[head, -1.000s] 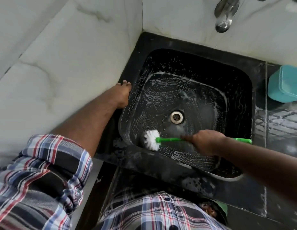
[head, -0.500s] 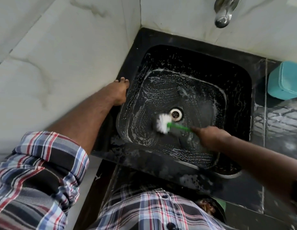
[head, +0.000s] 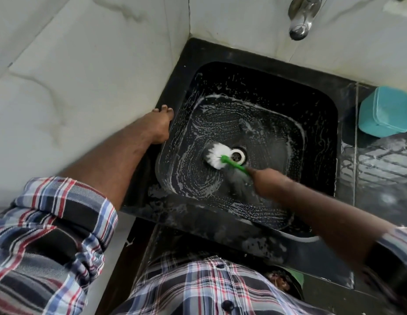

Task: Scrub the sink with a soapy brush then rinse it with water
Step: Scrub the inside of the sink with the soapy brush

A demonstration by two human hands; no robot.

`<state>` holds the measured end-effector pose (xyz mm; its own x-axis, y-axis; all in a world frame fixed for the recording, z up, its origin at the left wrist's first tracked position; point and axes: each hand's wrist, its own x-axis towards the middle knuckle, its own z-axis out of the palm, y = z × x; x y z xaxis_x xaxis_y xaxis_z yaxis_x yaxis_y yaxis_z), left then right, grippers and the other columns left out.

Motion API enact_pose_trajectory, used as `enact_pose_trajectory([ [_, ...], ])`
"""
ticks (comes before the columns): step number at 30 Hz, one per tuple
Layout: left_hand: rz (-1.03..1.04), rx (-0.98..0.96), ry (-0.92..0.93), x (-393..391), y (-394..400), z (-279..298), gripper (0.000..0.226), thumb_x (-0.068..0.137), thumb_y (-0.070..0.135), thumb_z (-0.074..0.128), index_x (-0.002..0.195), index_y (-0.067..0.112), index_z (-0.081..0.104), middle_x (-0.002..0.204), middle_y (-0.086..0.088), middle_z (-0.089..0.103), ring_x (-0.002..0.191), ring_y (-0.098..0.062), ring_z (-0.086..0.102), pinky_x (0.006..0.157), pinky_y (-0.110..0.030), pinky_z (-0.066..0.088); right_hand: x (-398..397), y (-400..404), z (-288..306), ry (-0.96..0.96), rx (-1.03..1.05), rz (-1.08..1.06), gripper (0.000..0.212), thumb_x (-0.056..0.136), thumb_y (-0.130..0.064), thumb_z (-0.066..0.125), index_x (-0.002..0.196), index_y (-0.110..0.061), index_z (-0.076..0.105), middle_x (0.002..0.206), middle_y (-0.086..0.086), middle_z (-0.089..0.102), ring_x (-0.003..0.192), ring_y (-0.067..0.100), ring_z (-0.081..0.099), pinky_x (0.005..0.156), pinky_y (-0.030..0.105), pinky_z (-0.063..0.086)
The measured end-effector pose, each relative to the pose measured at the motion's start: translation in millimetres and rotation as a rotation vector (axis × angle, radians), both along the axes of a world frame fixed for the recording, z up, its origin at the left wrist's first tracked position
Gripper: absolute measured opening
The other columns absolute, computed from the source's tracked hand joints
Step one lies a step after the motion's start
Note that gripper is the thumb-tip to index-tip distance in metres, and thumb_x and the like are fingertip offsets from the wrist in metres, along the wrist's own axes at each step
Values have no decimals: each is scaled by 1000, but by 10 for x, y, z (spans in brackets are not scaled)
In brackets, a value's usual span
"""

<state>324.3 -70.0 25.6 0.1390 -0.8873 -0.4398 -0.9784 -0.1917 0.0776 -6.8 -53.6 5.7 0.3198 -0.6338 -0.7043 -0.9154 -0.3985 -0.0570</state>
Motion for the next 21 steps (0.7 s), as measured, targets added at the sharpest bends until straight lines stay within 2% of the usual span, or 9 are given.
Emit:
enact_pose_trajectory([
  [1,2,1,3,2,-1,-1,80,94,3,54,158,15,7,166,-7,1,151,-30,12,121,-41,21,200,101,-45,-55,56,31,62,96,-16,38,151,-37,21,96,9,58,77,24,58,68,31,49],
  [3,4,-3,8,-2,7,2,81,94,4,54,158,15,7,166,-6,0,151,-29,12,122,-41,21,387,385,-78,-106,176,139,62,95,-17,37,151,-39,21,103,12,63,84,28,63,73,33,52],
  [5,4,-2,7,0,4,-12,81,94,4,55,158,15,7,166,-7,0,151,-29,12,121,-41,21,84,452,53,-64,186,257,62,94,-19,37,149,-43,24,111,14,66,94,31,66,75,33,51],
  [9,7,-4,3,8,-14,-22,81,93,4,55,158,15,8,166,-6,1,151,-29,12,121,-42,22,-824,19,688,375,164,401,61,93,-19,36,145,-49,32,114,2,68,94,18,65,78,31,56],
  [11,6,4,8,0,-17,-30,81,93,4,55,158,15,8,166,-6,2,151,-29,12,121,-43,22,-901,-62,899,445,131,366,59,93,-20,35,144,-51,35,118,0,67,98,16,65,76,27,54],
  [15,7,-2,1,-11,-26,-17,81,93,4,55,158,15,8,166,-6,1,151,-29,13,121,-43,22,-254,195,468,147,155,315,55,95,-22,35,144,-49,33,108,7,68,86,23,65,70,30,51],
  [18,12,3,-4,-10,-16,-24,81,93,4,55,158,16,8,166,-5,1,151,-29,14,121,-43,23,444,280,40,-35,134,264,62,93,-20,41,147,-47,29,114,13,66,97,31,65,76,35,49],
  [21,-1,17,-9,7,-28,-35,83,93,5,56,158,17,7,166,-4,0,151,-29,13,120,-46,24,448,184,-7,-72,133,248,61,92,-19,44,146,-44,32,116,10,64,100,31,64,81,35,51],
])
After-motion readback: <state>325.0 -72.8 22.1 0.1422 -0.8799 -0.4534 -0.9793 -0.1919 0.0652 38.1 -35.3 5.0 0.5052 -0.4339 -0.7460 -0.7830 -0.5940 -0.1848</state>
